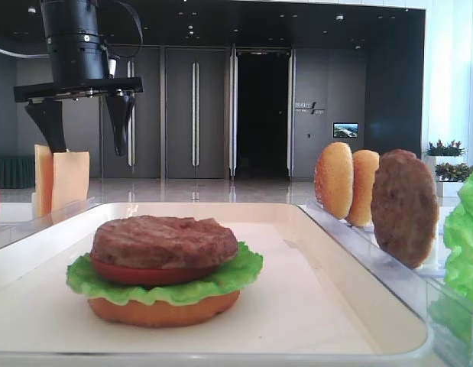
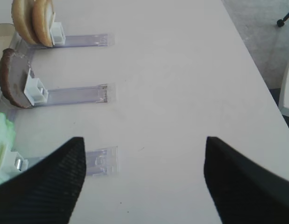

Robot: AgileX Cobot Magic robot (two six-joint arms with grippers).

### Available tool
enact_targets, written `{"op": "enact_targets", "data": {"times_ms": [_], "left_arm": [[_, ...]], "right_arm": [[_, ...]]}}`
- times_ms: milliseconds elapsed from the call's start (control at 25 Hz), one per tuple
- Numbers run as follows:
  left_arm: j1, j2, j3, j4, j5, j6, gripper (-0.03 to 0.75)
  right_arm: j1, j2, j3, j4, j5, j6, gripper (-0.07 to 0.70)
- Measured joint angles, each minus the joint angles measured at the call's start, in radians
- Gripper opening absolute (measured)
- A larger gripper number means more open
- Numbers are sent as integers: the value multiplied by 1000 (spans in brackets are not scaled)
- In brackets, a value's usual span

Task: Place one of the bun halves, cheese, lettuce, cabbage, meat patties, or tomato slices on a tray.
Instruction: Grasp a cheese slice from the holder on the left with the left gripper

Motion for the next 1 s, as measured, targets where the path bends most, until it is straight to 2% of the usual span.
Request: {"op": "enact_targets", "data": {"times_ms": [280, 600, 1000], "left_arm": [[0, 16, 0, 11, 0, -1, 606], [0, 16, 0, 20, 0, -1, 547], [0, 16, 0, 24, 0, -1, 329]], "right_arm": [[0, 0, 0, 0, 0, 0, 531], [0, 0, 0, 0, 0, 0, 531], [0, 0, 0, 0, 0, 0, 531]]}}
